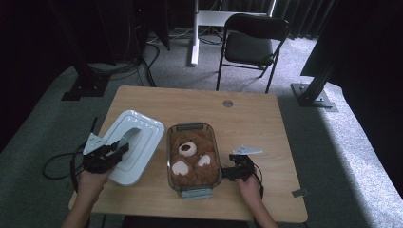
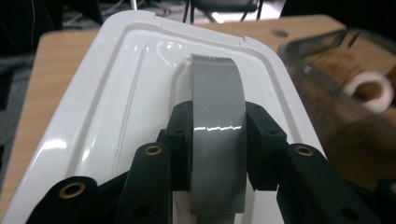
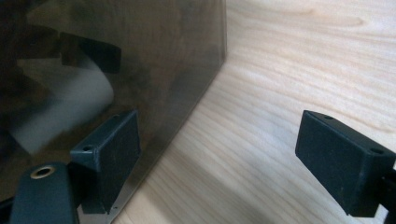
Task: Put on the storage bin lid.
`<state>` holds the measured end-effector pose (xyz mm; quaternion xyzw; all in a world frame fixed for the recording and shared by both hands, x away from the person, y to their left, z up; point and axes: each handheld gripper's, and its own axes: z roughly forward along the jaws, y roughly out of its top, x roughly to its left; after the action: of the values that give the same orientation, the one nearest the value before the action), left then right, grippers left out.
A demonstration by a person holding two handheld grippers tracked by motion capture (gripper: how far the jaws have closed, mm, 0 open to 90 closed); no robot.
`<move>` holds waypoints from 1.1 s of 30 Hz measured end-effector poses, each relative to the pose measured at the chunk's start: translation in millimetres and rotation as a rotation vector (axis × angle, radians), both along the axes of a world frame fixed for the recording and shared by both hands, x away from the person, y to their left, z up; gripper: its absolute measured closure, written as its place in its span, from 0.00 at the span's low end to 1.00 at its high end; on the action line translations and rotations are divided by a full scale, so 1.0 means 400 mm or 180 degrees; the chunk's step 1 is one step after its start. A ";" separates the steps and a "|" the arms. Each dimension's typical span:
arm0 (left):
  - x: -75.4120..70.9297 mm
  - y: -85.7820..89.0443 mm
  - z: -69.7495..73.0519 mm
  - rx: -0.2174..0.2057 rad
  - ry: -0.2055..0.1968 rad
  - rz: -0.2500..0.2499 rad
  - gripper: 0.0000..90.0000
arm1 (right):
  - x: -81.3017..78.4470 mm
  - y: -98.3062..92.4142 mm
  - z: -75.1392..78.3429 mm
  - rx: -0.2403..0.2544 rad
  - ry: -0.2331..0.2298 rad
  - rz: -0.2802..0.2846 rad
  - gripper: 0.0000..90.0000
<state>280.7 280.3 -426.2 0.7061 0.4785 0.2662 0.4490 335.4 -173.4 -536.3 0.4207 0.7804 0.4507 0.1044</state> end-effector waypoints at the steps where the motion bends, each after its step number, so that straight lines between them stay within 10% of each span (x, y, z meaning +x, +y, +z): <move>1: -0.002 0.001 0.009 -0.0038 -0.0018 -0.0030 0.75 | -0.001 0.003 0.001 0.0031 -0.0004 0.0000 0.15; 22: -0.021 -0.106 0.047 -0.0153 -0.0047 -0.0548 0.75 | -0.037 0.215 -0.003 0.0021 -0.0012 0.0273 0.14; 33: 0.004 -0.123 0.032 -0.0149 -0.0007 -0.0486 0.75 | -0.026 0.329 0.004 0.0012 -0.0038 0.0249 0.14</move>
<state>282.2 231.0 -413.3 0.7296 0.4288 0.2207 0.4849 324.9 -41.9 -534.7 0.3874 0.7947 0.4584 0.0905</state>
